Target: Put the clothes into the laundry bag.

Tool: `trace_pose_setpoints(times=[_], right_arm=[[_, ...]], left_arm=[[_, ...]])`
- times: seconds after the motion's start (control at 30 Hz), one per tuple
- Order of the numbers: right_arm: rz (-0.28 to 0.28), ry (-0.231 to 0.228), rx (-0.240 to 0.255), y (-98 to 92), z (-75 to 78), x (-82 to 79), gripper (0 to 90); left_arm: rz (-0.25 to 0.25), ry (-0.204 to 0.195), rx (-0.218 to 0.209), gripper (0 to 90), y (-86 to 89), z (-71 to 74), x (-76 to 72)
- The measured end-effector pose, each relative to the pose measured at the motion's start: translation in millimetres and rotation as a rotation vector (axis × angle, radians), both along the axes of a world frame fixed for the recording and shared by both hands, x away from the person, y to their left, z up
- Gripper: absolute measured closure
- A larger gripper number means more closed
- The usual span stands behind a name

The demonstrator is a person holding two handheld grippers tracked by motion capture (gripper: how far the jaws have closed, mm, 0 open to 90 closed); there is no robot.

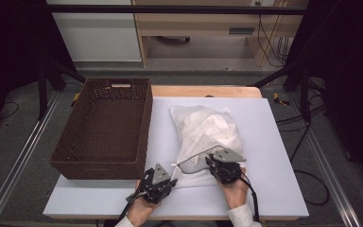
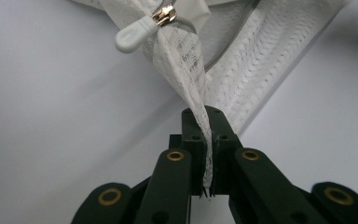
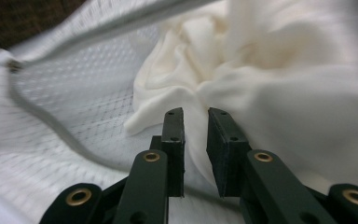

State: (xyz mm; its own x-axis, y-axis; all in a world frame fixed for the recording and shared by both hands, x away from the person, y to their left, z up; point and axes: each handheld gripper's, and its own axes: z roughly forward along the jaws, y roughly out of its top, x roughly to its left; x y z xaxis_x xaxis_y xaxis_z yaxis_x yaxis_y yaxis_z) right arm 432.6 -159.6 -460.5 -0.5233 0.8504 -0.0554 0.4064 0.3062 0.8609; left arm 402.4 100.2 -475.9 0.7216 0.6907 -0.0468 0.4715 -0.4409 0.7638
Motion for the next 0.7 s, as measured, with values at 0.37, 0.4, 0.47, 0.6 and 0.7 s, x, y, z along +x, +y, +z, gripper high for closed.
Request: trace_pose_setpoints(times=[0.37,0.4,0.47,0.6,0.7], right_arm=[[-0.073,0.031,0.020,-26.2,-13.3,25.8,90.0],[-0.085,0.031,0.008,-25.0,-14.4,30.3,90.0],[-0.126,0.032,-0.020,-23.5,-18.0,39.9,90.0],[-0.221,0.052,-0.008,-28.9,-26.2,52.9,90.0],[-0.229,0.054,0.007,-31.4,-25.6,53.0,90.0]], left_arm=[[-0.007,-0.002,0.014,87.0,-2.0,1.9,-1.1],[-0.005,0.001,0.018,87.1,-0.3,3.1,-1.6],[-0.005,0.002,0.025,87.3,1.4,4.1,-2.3],[-0.009,0.011,0.033,87.4,4.2,2.6,-2.6],[-0.015,0.012,0.030,87.3,4.1,1.1,-1.9]])
